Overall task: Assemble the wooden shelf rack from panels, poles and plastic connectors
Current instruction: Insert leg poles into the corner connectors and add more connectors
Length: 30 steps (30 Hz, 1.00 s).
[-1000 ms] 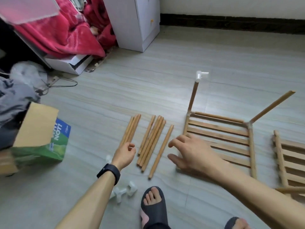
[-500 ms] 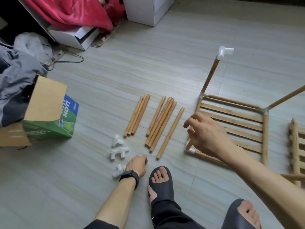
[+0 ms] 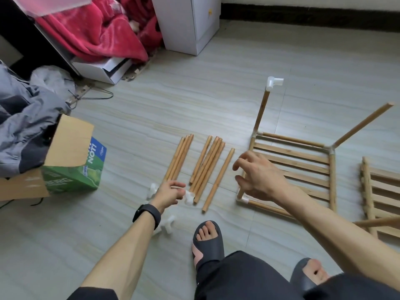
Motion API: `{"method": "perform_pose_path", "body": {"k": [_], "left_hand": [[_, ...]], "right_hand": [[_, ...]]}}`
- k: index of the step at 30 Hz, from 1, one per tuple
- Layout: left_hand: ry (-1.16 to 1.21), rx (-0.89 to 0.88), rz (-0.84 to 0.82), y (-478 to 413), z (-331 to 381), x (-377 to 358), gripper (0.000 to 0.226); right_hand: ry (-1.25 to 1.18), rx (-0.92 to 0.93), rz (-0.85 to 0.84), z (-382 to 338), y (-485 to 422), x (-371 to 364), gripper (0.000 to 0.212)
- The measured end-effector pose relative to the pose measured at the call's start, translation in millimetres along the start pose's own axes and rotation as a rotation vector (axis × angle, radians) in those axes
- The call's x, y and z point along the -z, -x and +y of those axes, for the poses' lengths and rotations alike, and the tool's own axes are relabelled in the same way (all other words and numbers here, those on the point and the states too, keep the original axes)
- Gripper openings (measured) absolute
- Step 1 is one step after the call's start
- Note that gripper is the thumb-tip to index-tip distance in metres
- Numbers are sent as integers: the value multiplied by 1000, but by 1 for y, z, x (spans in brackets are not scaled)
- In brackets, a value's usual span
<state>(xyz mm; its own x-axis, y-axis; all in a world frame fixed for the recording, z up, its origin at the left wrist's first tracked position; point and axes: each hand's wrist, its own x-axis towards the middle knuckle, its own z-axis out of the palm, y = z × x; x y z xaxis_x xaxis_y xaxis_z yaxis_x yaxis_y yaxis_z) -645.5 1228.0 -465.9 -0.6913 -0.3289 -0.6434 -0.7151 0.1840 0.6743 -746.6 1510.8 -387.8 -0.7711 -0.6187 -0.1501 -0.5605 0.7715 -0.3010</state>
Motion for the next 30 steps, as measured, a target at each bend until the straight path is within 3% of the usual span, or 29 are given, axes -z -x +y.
{"method": "perform_pose_path", "body": {"k": [3,7,10,13,16,21,25,30], "left_hand": [[328,-141,-50,20,82,8,16],[620,-351,-282,65,185,-9,18],[636,-445,-448,103,244,-48,17],[524,-525,-591,135,286,-94,17],[309,-635,-667,158,317,-135,25],[66,-725,-697,178,337,-198,25],[-77,-714,-721,186,320,-242,20],[-346,-803,-648,180,283,-283,21]], "right_hand": [[-149,10,-31,-4,10,23,46],[-671,-108,228,-3,36,67,49],[-1313,-189,280,5,62,105,54],[-1578,-174,431,23,91,132,43],[-1588,-176,631,46,122,151,37],[-1384,-261,762,88,176,163,35],[-1291,-424,762,115,212,152,28],[-1246,-618,560,139,251,130,28]]}}
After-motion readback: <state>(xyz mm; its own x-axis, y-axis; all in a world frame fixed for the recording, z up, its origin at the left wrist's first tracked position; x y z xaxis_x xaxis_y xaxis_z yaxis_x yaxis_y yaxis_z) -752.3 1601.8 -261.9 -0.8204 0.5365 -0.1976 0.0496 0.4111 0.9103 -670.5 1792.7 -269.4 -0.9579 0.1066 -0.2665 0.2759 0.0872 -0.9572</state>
